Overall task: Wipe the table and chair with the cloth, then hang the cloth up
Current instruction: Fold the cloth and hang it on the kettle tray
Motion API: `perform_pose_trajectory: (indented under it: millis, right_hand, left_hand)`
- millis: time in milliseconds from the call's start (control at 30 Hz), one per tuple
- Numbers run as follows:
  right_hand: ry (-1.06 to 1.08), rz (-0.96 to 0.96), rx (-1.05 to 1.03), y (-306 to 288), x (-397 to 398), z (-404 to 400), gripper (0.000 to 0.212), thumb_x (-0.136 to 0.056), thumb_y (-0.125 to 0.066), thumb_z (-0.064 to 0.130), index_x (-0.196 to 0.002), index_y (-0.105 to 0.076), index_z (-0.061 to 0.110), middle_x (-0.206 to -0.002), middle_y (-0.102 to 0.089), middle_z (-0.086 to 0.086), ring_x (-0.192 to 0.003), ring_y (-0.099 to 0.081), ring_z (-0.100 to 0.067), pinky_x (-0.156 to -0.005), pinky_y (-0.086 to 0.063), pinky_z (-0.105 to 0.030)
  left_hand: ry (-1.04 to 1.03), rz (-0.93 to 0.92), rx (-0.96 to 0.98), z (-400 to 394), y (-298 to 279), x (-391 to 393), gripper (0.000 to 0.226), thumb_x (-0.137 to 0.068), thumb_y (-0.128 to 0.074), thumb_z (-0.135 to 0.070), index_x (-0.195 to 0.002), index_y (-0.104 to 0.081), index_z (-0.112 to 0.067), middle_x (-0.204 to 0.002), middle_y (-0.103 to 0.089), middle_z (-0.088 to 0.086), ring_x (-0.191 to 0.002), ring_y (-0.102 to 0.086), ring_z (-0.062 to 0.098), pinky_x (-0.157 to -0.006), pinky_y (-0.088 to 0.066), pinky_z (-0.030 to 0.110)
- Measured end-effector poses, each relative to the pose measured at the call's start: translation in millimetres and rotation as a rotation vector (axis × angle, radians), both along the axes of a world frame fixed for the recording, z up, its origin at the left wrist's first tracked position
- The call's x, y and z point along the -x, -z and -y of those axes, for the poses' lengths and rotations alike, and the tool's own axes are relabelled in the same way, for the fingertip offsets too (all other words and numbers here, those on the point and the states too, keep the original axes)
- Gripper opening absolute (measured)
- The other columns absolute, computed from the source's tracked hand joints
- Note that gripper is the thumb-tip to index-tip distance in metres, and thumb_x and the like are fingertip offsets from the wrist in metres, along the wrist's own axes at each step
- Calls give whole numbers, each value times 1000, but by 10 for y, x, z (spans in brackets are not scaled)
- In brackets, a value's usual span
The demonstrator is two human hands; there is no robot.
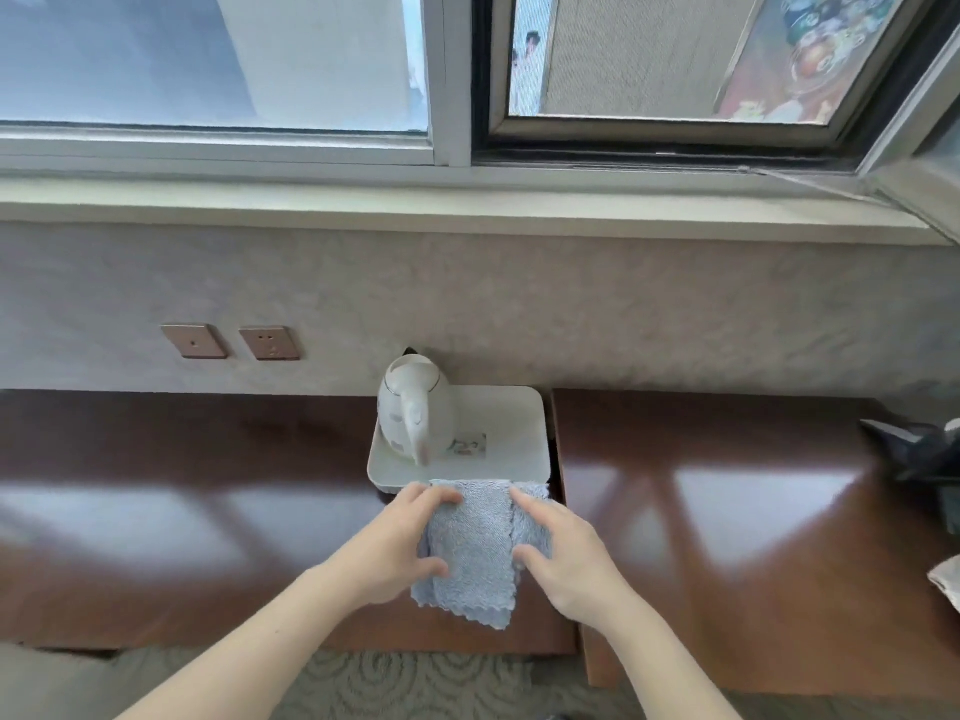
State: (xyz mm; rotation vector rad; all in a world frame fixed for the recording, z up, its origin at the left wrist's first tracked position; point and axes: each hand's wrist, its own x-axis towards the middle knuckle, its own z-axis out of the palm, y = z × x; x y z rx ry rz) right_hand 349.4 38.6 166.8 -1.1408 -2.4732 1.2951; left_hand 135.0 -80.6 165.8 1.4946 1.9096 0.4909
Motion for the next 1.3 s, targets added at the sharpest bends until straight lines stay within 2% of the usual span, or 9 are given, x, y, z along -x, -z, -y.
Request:
perform_pose_trajectory:
  millis: [233,367,467,567,667,733,800,1000,1300]
  right_hand:
    - [25,81,77,388,186,-866,65,-94,-62,12,-152,-37,28,-155,-40,9,-141,-34,-3,-108,-15,-6]
    - [51,138,55,796,523,-1355,60,-99,-51,7,-154,-33,22,-155,-40,3,-141,-36,-11,-102,-15,-3]
    - [76,169,52,1013,817,-1684,56,-100,-44,4,-154,-35,19,-157,-38,-2,-142,-37,-15,-111,-22,-14]
    - [48,231,5,1224,1071,-1951,62,-98,-46,1,-155,-32,20,-159,-32,-8,-144,-35,-22,-115,-27,-25]
    - [-47,367,-93,1396,1248,-2065,77,-95,-45,-7,-159,-12,21,-167,9,-9,-152,-12,-29,-118,-22,-30]
    - [-115,431,-158,1475,1303,-2060,92,-88,-47,-17,-159,1,15,-161,32,-7,-152,14,-29,-120,-15,-30]
    - [-201,482,-209,1535,1317,-2021,93,-86,-48,-19,-157,6,9,-160,32,-11,-150,21,-29,-121,-15,-29]
    - [-299,693,-167,1764,1415,-2024,89,-97,-56,5,-154,13,1,-161,22,-24,-151,13,-36,-121,2,-34]
    - [-367,819,-234,2034,1575,-2195,129,-80,-77,44,-152,21,2,-162,23,-21,-151,18,-33,-121,7,-37]
  left_hand:
    - [-85,-66,80,-863,308,-24,72,-86,-74,-13,-146,-38,-31,-136,-37,-10,-123,-48,12,-108,-37,26]
    - [-67,-148,85,-1555,730,207,68,-90,-66,-9,-148,-35,-26,-138,-35,0,-109,-56,22,-92,-45,29]
    - [-87,-201,121,-1972,1060,344,66,-94,-58,-10,-153,-30,-19,-146,-32,8,-114,-55,29,-91,-46,34]
    - [-118,-225,172,-2257,1383,469,71,-97,-53,-5,-158,-19,-15,-163,-9,14,-137,-38,34,-107,-39,36]
    - [-98,-334,260,-2389,1637,544,79,-100,-54,-8,-160,-4,-15,-165,23,13,-153,-3,34,-122,-21,39]
    - [-20,-328,289,-2404,1766,543,80,-102,-53,-10,-161,-1,-17,-166,22,9,-155,6,30,-124,-13,38]
    - [19,-307,306,-2394,1860,557,80,-103,-54,-16,-162,0,-20,-167,20,5,-155,10,25,-123,-13,38]
    - [59,-259,382,-2433,2043,680,98,-97,-60,-45,-160,12,-24,-166,25,-1,-155,14,23,-125,-12,41]
    - [114,-393,479,-2649,2064,632,138,-74,-84,-46,-156,21,-9,-162,31,15,-152,24,28,-126,-2,39]
